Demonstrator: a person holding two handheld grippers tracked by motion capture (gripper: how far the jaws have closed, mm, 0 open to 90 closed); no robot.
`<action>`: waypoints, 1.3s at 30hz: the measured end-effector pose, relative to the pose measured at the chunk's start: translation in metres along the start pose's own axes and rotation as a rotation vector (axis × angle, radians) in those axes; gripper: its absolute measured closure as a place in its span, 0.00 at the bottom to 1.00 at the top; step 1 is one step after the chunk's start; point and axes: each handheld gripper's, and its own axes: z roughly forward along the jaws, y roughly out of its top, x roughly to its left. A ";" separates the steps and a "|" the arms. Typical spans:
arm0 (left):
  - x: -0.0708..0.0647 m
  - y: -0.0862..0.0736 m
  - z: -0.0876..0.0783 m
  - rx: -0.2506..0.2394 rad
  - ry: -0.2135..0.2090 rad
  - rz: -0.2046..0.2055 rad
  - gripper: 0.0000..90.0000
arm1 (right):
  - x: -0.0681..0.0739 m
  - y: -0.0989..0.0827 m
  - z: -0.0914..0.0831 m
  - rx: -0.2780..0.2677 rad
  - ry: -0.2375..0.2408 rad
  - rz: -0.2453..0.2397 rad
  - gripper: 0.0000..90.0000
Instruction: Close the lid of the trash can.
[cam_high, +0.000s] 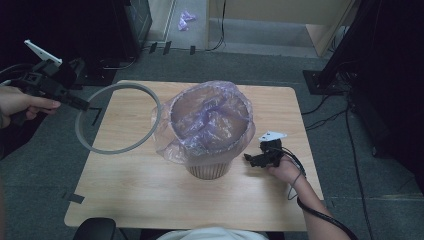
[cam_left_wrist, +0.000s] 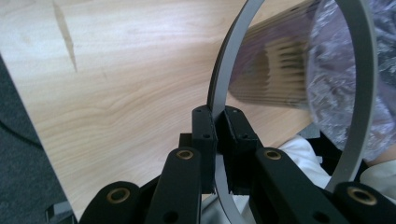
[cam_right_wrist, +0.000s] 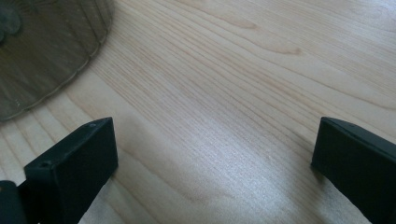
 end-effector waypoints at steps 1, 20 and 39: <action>-0.002 0.001 0.000 0.001 -0.002 0.004 0.94 | 0.000 0.000 0.000 -0.001 0.001 0.001 0.00; -0.044 0.029 0.004 0.019 0.007 0.062 0.94 | 0.001 -0.001 -0.001 0.000 0.006 -0.004 0.00; -0.074 0.060 0.030 0.033 0.029 0.120 0.94 | 0.003 -0.002 -0.002 0.000 0.004 -0.002 0.00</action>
